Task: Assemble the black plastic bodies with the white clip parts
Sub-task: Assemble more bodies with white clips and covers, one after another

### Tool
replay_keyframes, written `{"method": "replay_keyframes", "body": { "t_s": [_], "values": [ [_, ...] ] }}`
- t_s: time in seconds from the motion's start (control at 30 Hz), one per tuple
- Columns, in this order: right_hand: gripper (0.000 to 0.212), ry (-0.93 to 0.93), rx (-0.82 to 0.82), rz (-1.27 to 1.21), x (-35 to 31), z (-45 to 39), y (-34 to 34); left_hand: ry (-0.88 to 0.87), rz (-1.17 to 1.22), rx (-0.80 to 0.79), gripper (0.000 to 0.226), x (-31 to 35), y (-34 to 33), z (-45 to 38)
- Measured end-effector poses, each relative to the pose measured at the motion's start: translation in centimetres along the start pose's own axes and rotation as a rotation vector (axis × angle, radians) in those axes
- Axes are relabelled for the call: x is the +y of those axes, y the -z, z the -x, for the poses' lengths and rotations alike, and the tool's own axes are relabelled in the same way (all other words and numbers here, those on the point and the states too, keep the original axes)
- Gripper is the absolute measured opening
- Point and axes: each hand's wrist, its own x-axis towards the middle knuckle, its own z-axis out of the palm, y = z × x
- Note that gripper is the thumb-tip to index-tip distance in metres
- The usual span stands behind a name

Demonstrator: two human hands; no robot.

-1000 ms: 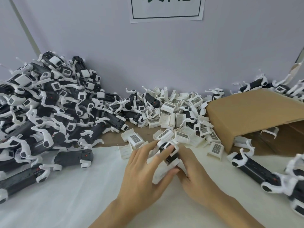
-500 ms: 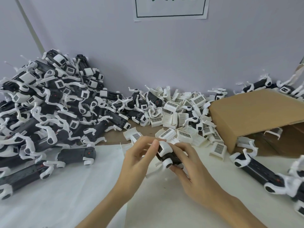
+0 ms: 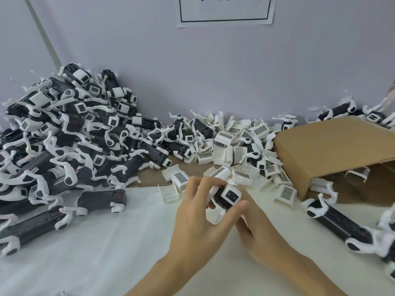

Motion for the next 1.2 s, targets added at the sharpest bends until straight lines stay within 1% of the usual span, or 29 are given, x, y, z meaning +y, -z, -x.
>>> {"method": "replay_keyframes", "body": {
  "t_s": [0.07,0.1,0.17,0.23,0.3,0.33,0.37,0.43,0.47,0.53,0.57,0.63,0.7,0.77,0.83,0.9,0.97,1.0,1.03,1.1,1.13,1.17,1.2],
  "values": [
    [0.068,-0.033,-0.025,0.007,0.1,0.2,-0.2,0.067,0.091,0.005,0.020,0.2,0.1,-0.5],
    [0.066,-0.054,-0.035,0.000,0.1,0.3,-0.3,0.085,0.104,0.003,0.020,0.1,0.3,-0.8],
    [0.050,-0.104,-0.020,-0.014,-0.2,0.3,-0.5,0.111,0.106,-0.012,0.024,-0.4,0.8,-1.3],
    [0.038,-0.167,0.049,-0.032,-0.4,0.2,-0.4,0.128,0.054,-0.049,0.030,-1.1,1.4,-1.5],
    [0.033,-0.220,0.095,-0.046,-0.4,0.1,-0.2,0.098,-0.058,-0.099,0.037,-1.7,1.6,-1.6],
    [0.031,-0.236,0.100,-0.045,-0.5,0.1,-0.1,0.087,-0.074,-0.109,0.039,-2.0,1.5,-1.6],
    [0.030,-0.247,0.103,-0.041,-0.5,0.1,-0.1,0.091,-0.059,-0.101,0.039,-2.4,1.4,-1.7],
    [0.029,-0.277,0.117,-0.048,-0.4,0.0,-0.2,0.145,0.054,-0.065,0.034,-3.0,1.6,-1.9],
    [0.031,-0.302,0.116,-0.078,-0.3,0.0,-0.1,0.179,0.137,-0.058,0.033,-3.3,1.8,-2.0],
    [0.044,-0.388,0.076,-0.238,-0.2,-0.2,0.1,0.207,0.282,-0.052,0.034,-3.9,2.3,-2.0],
    [0.051,-0.438,0.046,-0.339,-0.2,-0.4,0.3,0.207,0.337,-0.050,0.034,-4.0,2.5,-1.9],
    [0.056,-0.496,0.018,-0.473,-0.3,-0.7,0.4,0.209,0.396,-0.049,0.032,-4.1,2.6,-1.8],
    [0.057,-0.498,0.076,-0.513,-0.5,-1.0,0.3,0.242,0.392,-0.058,0.036,-4.1,2.6,-1.8],
    [0.058,-0.471,0.179,-0.493,-0.8,-1.0,0.4,0.324,0.361,-0.064,0.045,-4.1,2.6,-1.8],
    [0.067,-0.419,0.229,-0.463,-0.9,-0.8,0.6,0.374,0.373,-0.095,0.047,-3.9,2.4,-1.8],
    [0.076,-0.370,0.206,-0.460,-1.0,-0.6,0.8,0.324,0.386,-0.102,0.040,-3.8,2.3,-1.8],
    [0.082,-0.327,0.147,-0.406,-0.8,-0.5,1.1,0.235,0.368,-0.121,0.036,-4.0,2.6,-1.9],
    [0.084,-0.311,0.119,-0.357,-0.7,-0.5,1.4,0.180,0.329,-0.157,0.040,-4.4,2.9,-2.0],
    [0.087,-0.300,0.094,-0.302,-0.5,-0.5,1.6,0.117,0.257,-0.200,0.049,-5.0,3.3,-2.2],
    [0.095,-0.279,0.044,-0.175,-0.1,-0.5,2.0,-0.003,0.067,-0.278,0.073,-6.1,4.1,-2.3],
    [0.098,-0.262,0.022,-0.101,0.1,-0.4,2.0,-0.048,-0.028,-0.312,0.081,-6.5,4.4,-2.3],
    [0.099,-0.242,0.006,-0.023,0.2,-0.3,2.0,-0.096,-0.124,-0.324,0.082,-6.9,4.4,-2.2],
    [0.098,-0.217,-0.002,0.048,0.3,-0.2,1.9,-0.159,-0.212,-0.306,0.079,-7.3,4.4,-2.1]
  ]
}}
